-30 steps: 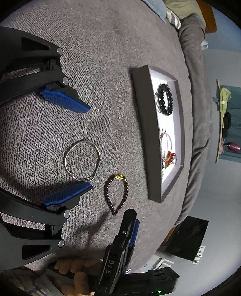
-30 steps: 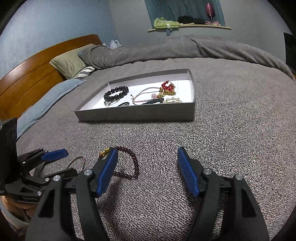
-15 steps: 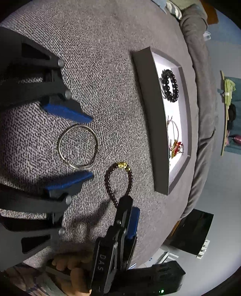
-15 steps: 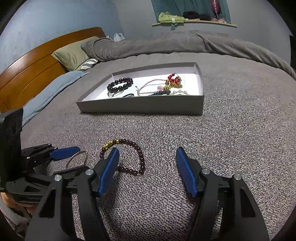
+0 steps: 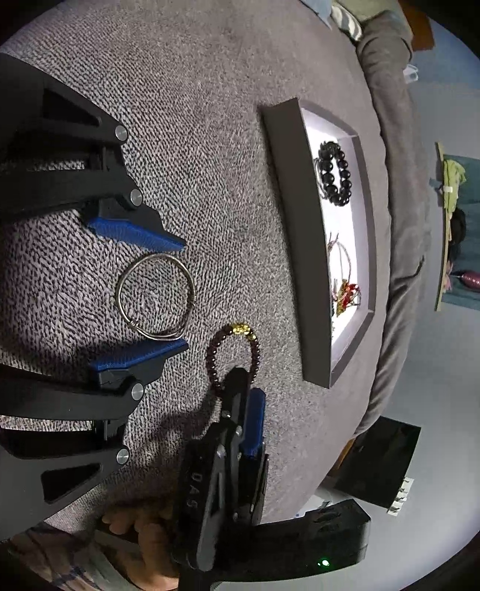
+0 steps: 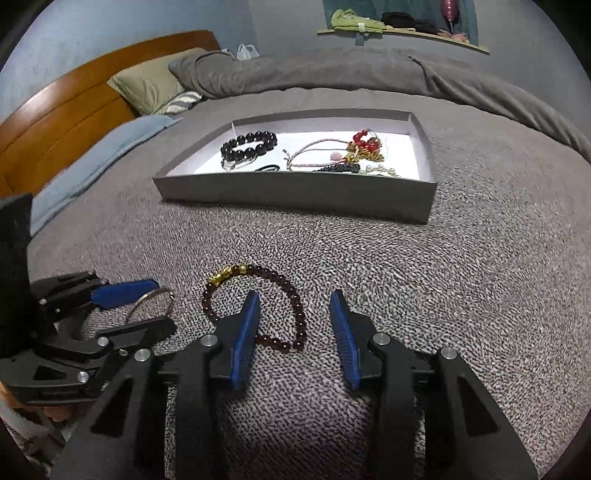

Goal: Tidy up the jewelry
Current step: 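Grasp the silver ring with the left gripper while the right grasps the dark red bead bracelet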

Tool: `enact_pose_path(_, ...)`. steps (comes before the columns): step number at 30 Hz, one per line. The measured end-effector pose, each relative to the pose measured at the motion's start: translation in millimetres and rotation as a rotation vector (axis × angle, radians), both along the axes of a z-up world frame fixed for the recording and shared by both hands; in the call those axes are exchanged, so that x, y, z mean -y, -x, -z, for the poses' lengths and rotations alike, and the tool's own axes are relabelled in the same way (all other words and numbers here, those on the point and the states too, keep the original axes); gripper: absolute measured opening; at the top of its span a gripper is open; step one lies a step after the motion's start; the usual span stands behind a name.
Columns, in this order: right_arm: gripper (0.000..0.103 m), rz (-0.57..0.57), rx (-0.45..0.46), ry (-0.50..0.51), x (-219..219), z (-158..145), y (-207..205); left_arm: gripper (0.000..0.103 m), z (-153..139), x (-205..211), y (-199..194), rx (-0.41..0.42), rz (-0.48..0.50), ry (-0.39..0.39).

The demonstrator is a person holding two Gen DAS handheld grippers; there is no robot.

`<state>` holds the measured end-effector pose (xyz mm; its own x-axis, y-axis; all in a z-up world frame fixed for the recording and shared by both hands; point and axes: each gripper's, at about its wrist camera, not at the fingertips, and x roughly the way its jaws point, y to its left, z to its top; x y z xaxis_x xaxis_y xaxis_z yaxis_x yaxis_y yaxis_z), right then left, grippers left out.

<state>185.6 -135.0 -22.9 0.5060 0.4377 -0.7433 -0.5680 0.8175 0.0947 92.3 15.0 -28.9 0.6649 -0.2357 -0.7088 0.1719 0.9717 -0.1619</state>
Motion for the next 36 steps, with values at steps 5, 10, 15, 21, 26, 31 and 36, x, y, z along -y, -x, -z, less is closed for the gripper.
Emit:
enact_pose_path(5, 0.039, 0.001, -0.001, 0.032, -4.0, 4.8, -0.9, 0.059, 1.7, 3.7, -1.5, -0.008, -0.004, -0.029)
enact_pose_path(10, 0.035, -0.004, 0.015, 0.055, -7.4, 5.2, 2.2, 0.061, 3.2, 7.3, -2.5, -0.015, -0.002, -0.057)
enact_pose_path(15, 0.020, -0.017, 0.039, 0.088, -13.6, 5.9, 6.7, 0.061, 5.9, 14.9, -3.2, -0.025, -0.002, -0.107)
enact_pose_path(21, 0.010, -0.019, 0.028, 0.061, -9.9, 5.2, 5.8, 0.050, 4.8, 17.1, -0.5, -0.015, 0.001, -0.124)
enact_pose_path(26, 0.006, -0.019, 0.031, 0.042, -7.6, 2.9, 8.1, 0.047, 2.3, 17.3, 3.1, 0.006, 0.002, -0.116)
enact_pose_path(31, 0.006, -0.022, 0.051, 0.003, -2.2, -3.4, 12.5, 0.047, -6.1, 9.5, 11.6, 0.056, 0.008, -0.045)
enact_pose_path(36, 0.006, -0.008, 0.071, -0.072, 10.9, -14.9, 15.3, 0.047, -10.3, 4.9, 11.8, 0.064, -0.006, -0.018)
